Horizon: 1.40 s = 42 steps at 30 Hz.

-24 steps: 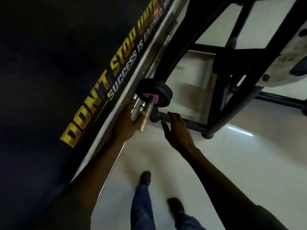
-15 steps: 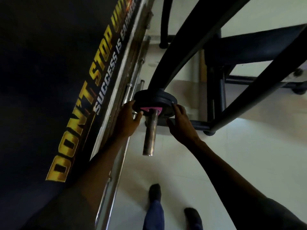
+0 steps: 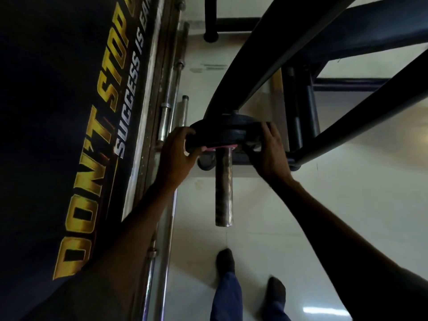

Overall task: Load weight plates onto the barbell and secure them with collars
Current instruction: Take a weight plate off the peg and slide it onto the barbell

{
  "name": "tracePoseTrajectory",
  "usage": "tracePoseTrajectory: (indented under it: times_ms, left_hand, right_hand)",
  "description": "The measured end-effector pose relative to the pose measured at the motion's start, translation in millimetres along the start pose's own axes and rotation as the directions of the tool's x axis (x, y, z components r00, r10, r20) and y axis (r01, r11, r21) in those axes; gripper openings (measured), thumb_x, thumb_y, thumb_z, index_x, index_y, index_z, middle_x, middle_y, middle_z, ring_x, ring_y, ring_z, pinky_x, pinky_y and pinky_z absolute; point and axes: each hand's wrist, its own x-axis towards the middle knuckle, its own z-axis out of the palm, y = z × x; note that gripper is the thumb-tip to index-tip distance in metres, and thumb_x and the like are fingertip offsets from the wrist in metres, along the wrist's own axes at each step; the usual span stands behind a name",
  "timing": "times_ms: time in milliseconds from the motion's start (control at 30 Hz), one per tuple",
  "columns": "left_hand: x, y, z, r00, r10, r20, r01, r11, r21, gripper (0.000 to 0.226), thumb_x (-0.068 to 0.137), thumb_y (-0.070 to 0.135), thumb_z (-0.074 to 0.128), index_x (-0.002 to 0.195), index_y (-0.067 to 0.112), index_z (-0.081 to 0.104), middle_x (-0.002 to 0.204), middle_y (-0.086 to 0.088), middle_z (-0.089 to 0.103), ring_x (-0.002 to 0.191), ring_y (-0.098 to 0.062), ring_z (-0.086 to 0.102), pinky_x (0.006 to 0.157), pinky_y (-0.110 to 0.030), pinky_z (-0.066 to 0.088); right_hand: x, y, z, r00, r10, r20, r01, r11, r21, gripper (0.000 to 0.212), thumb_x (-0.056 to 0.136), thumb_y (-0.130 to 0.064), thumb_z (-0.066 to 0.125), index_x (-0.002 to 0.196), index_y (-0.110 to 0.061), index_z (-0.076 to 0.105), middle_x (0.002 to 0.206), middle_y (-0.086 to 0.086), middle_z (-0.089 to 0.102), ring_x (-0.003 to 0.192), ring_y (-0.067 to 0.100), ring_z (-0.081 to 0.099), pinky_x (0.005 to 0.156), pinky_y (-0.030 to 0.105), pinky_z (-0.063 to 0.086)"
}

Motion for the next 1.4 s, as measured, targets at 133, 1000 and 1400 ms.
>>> tracePoseTrajectory:
  times_ms: [133,1000,1400]
  left_hand:
    - [13.3,-13.5,-7.5,0.992,0.059,0.11,-0.064,0.997,0.043,0.043,0.089,0.025,0.08,0.119,-0.003,0.066,0.118,-0.016,0.067,0.111,-0.029,0.064,0.091,-0.026,0.049]
    - [-152.0,-12.6,7.9,0.987,0.005,0.16,-0.009,1.0,0.019,0.037,0.101,0.02,0.062,0.133,0.002,0.058,0.124,-0.017,0.068,0.116,-0.024,0.063,0.09,-0.017,0.045]
    - [-297.4,102.2,1.4,0.992,-0.117,0.048,0.119,0.992,-0.039,0.036,0.097,0.013,0.068,0.13,0.002,0.061,0.126,-0.018,0.064,0.118,-0.023,0.059,0.09,0.005,0.034]
  right_hand:
    - [7.4,7.1,-7.5,0.997,-0.055,0.05,0.058,0.996,-0.063,0.04,0.093,-0.007,0.069,0.132,-0.005,0.059,0.127,0.013,0.056,0.111,0.023,0.059,0.092,0.024,0.047]
    - [-144.2,12.0,2.2,0.99,-0.119,0.08,0.119,0.993,0.007,0.017,0.093,-0.001,0.059,0.107,-0.009,0.065,0.103,0.007,0.068,0.097,0.026,0.061,0.077,0.041,0.053]
    - [-288.6,0.3,-87.0,0.994,-0.083,0.078,0.069,0.984,0.163,0.026,0.09,-0.016,0.056,0.115,-0.014,0.064,0.107,0.004,0.066,0.094,0.022,0.059,0.075,0.033,0.05]
